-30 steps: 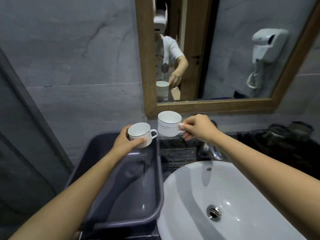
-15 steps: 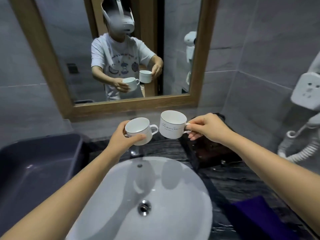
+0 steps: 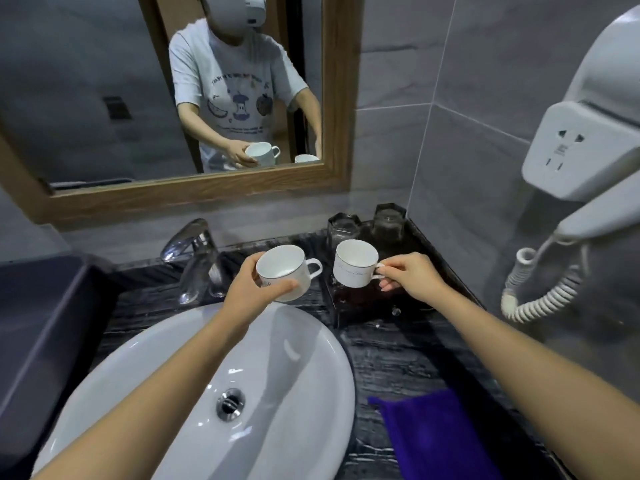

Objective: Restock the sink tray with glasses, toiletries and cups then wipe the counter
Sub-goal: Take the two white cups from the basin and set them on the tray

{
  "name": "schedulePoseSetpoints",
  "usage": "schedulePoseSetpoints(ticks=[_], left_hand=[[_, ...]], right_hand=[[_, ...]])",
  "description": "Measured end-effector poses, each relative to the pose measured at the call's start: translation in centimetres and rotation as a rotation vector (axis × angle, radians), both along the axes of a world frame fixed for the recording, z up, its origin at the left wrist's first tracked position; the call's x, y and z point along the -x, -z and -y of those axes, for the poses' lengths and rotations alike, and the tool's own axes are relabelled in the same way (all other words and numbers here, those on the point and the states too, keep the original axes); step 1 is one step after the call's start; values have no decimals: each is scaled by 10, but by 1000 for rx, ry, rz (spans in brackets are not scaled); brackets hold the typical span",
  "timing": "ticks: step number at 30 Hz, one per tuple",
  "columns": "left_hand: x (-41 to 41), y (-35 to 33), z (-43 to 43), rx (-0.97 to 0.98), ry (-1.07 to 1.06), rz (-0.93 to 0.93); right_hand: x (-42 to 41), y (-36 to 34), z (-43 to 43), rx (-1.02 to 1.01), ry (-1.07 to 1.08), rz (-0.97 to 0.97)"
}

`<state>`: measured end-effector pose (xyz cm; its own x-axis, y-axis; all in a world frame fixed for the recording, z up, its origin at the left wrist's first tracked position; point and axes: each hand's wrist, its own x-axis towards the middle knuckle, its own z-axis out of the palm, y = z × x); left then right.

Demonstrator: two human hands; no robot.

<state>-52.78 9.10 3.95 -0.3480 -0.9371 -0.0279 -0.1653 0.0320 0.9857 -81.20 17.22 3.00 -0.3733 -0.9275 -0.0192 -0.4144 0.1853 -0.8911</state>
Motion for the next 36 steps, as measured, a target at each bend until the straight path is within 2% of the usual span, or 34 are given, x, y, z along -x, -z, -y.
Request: schedulePoseSetpoints(ticks=[7,14,25,29,31,33,36], left_hand=[[12,18,2,-17,30,17],[22,31,6,-59,62,23],[39,35,6,-56,113,49],[47,28,1,-45,149,45],[53,23,0,-33,163,42],[60,17,-2,-20,183,41],[77,6,-6,12,229,51]], right_hand=[[20,34,19,-17,-34,-53],[29,45,36,-52,-91,-124],[37,51,51,-34,-57,-209],[32,41,46,-77,-46,-221],[29,27,37,-106,-24,-289],[23,9,21,-30,-25,-353],[10,-18,-4,41,-149,-292]])
